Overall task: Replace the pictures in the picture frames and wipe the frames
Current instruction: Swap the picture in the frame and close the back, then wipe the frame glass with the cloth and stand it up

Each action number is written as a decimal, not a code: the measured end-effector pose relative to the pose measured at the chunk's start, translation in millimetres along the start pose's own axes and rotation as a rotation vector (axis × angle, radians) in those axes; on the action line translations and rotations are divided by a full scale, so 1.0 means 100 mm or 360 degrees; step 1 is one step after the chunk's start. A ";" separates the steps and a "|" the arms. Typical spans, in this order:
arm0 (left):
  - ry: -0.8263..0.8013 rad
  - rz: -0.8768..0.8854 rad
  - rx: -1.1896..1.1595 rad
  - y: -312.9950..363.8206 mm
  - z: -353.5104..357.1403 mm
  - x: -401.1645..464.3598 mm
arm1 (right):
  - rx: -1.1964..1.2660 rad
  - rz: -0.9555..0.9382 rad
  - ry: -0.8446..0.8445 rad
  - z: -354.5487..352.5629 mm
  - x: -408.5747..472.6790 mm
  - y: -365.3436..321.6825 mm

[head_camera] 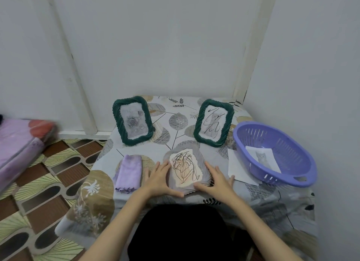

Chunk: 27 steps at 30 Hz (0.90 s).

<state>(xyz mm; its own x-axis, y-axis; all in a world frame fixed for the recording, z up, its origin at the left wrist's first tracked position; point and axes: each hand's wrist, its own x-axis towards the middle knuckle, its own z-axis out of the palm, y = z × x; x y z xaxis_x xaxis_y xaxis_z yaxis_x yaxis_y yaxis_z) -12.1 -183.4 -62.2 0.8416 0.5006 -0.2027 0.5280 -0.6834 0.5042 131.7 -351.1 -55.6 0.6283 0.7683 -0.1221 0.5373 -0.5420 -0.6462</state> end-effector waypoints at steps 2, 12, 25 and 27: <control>-0.0057 0.0076 -0.0026 0.00 -0.04 0.03 | -0.0263 0.0055 -0.0026 0.05 -0.05 0.04; -0.0222 0.0112 -0.0103 -0.03 -0.15 0.18 | -0.0693 -0.0070 0.0123 0.18 -0.07 0.12; 0.0989 -0.1116 -0.0219 -0.43 -0.32 -0.15 | -0.0418 -0.0088 0.0035 0.20 0.00 0.20; 0.0820 -0.1200 -0.0294 -0.58 -0.33 -0.10 | -0.0412 -0.0090 0.0040 0.21 -0.01 0.20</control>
<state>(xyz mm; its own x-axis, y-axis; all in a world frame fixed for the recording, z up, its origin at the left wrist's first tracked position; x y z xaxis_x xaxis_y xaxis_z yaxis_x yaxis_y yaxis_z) -54.5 -131.5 -61.8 0.1058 0.9821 -0.1556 0.8506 -0.0083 0.5257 130.1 -355.3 -84.3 0.6051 0.7930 -0.0703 0.6959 -0.5697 -0.4371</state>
